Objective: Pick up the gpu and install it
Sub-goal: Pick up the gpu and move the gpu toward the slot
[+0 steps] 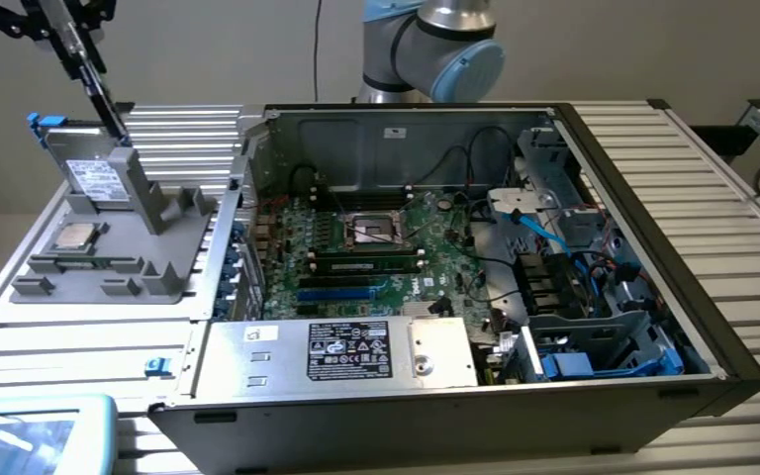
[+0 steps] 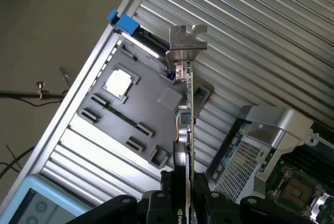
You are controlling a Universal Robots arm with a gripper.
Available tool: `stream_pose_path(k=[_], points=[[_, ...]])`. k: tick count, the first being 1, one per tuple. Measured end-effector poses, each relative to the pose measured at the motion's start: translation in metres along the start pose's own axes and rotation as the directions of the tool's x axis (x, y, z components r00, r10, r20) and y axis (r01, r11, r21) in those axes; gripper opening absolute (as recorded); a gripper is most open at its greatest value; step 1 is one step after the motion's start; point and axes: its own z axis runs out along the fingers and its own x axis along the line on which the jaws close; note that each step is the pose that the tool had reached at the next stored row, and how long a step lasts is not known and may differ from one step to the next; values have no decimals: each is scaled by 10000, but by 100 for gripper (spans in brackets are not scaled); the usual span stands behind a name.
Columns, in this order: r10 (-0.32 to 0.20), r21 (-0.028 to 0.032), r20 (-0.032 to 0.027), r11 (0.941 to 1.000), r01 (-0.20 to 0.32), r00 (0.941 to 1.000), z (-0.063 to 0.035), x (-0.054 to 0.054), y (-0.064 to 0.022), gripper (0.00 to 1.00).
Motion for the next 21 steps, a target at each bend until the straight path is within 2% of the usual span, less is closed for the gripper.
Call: stream_pose_path(k=[3,6,11,16,21], points=[[-520,-10,-10,9986,520,9986,-1,0,0,27],[-1029,-20,-17,9947,1029,9947,-1,0,0,27],[-1916,-38,-30,9815,1916,9815,-1,0,0,27],[-2794,-58,-41,9602,2794,9602,-1,0,0,27],[-3664,-79,-51,9305,3663,9305,-1,0,0,27]])
